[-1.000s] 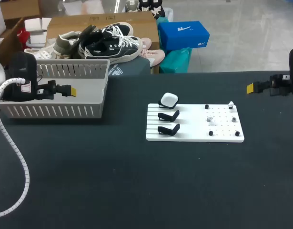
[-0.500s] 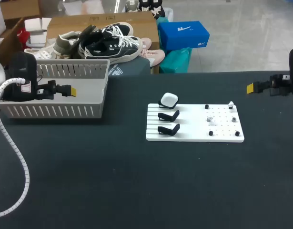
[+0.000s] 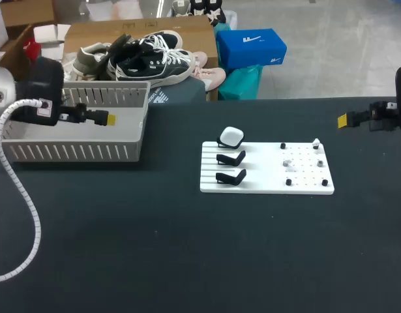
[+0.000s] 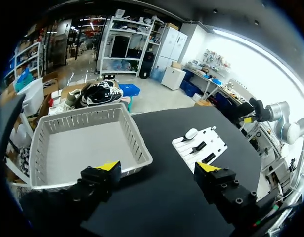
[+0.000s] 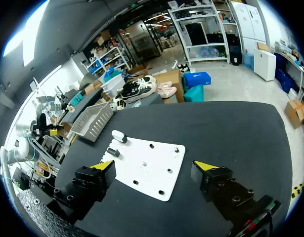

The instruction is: Pick up each earbud case from the left stands, insert the matching earbuds, close the lid, and place the case in the box.

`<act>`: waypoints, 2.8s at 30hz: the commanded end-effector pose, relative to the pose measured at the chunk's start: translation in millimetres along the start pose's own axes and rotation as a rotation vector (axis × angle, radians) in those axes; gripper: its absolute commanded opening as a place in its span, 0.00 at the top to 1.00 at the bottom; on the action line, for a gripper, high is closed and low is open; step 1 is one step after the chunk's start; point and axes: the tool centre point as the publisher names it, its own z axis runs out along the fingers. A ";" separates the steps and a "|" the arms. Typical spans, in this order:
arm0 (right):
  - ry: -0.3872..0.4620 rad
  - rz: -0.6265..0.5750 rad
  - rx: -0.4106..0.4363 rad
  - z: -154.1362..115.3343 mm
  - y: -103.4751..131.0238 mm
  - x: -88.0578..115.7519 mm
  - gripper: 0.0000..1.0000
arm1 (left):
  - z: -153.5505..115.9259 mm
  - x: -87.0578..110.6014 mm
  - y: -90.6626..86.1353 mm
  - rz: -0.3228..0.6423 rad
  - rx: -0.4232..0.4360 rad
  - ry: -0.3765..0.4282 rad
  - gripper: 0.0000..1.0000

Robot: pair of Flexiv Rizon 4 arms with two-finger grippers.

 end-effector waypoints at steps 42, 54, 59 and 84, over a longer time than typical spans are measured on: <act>0.001 -0.001 -0.007 0.1 -1.5 -0.2 0.00 | 183.2 -26.8 -73.4 0.732 0.657 0.112 0.00; 0.001 -0.001 -0.007 0.1 -1.5 -0.2 0.00 | 218.6 -15.0 -82.5 0.753 0.640 0.073 0.00; 0.001 -0.001 -0.007 0.1 -1.5 -0.2 0.00 | 225.5 -15.8 -82.7 0.753 0.609 0.045 0.07; 0.001 -0.001 -0.007 0.1 -1.5 -0.2 0.00 | 265.2 -9.9 -95.9 0.742 0.627 0.023 0.25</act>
